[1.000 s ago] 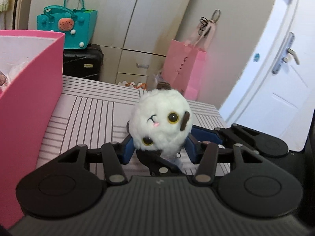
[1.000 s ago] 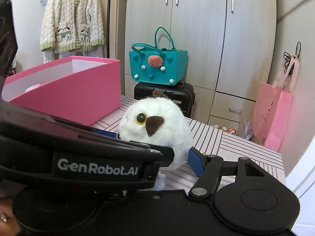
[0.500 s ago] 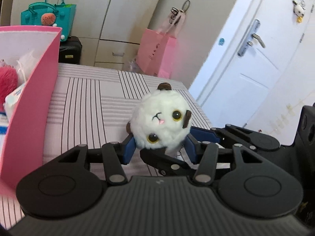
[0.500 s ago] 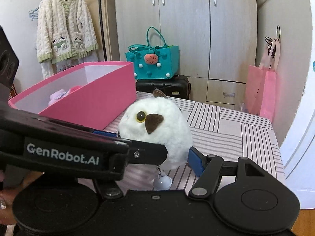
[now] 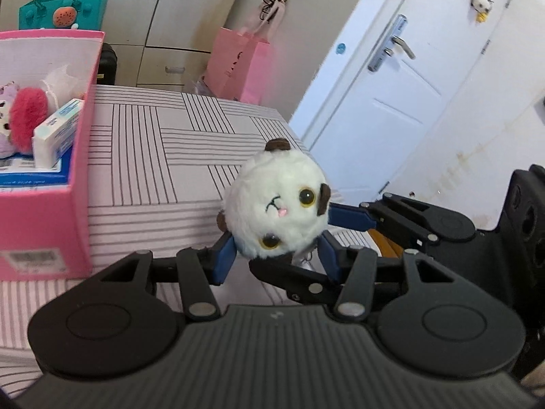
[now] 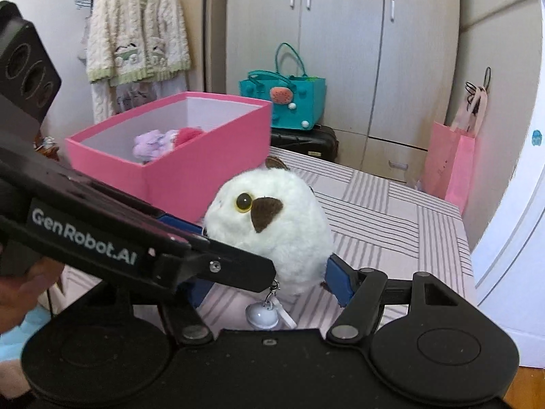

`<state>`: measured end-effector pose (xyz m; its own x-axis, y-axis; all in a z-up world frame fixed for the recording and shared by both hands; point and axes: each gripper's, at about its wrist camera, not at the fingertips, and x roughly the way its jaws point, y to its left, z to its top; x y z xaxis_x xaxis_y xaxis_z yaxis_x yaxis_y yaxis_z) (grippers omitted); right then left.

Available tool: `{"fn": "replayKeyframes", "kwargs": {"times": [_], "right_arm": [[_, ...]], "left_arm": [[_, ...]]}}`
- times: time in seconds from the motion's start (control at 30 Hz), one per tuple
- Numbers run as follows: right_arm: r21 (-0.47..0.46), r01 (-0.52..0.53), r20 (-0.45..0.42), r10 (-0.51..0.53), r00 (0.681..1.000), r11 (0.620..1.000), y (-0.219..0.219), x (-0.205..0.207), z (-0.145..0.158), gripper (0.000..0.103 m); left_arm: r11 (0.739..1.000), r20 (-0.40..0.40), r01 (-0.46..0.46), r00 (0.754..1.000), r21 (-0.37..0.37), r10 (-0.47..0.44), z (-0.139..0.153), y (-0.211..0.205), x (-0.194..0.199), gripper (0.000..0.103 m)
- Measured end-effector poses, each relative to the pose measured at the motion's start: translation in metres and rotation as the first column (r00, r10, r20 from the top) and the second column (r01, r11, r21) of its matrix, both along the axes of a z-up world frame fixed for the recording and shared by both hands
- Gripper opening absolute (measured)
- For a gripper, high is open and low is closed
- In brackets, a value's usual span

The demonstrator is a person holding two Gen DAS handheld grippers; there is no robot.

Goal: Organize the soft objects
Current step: 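Lift the white plush with both tools and carry it over the pink box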

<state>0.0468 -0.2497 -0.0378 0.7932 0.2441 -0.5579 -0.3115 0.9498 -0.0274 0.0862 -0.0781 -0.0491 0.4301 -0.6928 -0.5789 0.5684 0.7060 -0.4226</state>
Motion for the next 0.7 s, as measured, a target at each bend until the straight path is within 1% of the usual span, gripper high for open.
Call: {"fn": "replayKeyframes", "kwargs": {"times": [0.1, 0.33, 0.47, 0.6, 0.7], "right_arm": [[-0.003, -0.022, 0.016, 0.022, 1.000, 1.000, 0.014, -0.011, 0.002, 0.073], [-0.038, -0.069, 0.053, 0.071, 0.996, 0.997, 0.048, -0.022, 0.011, 0.073], [-0.033, -0.094, 0.044, 0.095, 0.995, 0.995, 0.062, -0.024, 0.018, 0.073], [-0.003, -0.131, 0.045, 0.131, 0.990, 0.991, 0.075, -0.025, 0.027, 0.073], [0.019, -0.165, 0.075, 0.164, 0.984, 0.986, 0.083, -0.026, 0.036, 0.073]], "left_arm": [[1.000, 0.011, 0.013, 1.000, 0.025, -0.013, 0.005, 0.013, -0.012, 0.050], [0.997, 0.050, -0.012, 0.999, 0.083, 0.008, 0.021, 0.036, -0.030, 0.050], [0.994, 0.041, -0.013, 0.999, 0.112, 0.009, 0.031, 0.051, -0.034, 0.050], [0.992, 0.050, -0.013, 0.999, 0.124, 0.007, 0.044, 0.071, -0.040, 0.050], [0.994, 0.078, -0.015, 0.997, 0.111, 0.007, 0.055, 0.087, -0.043, 0.049]]}}
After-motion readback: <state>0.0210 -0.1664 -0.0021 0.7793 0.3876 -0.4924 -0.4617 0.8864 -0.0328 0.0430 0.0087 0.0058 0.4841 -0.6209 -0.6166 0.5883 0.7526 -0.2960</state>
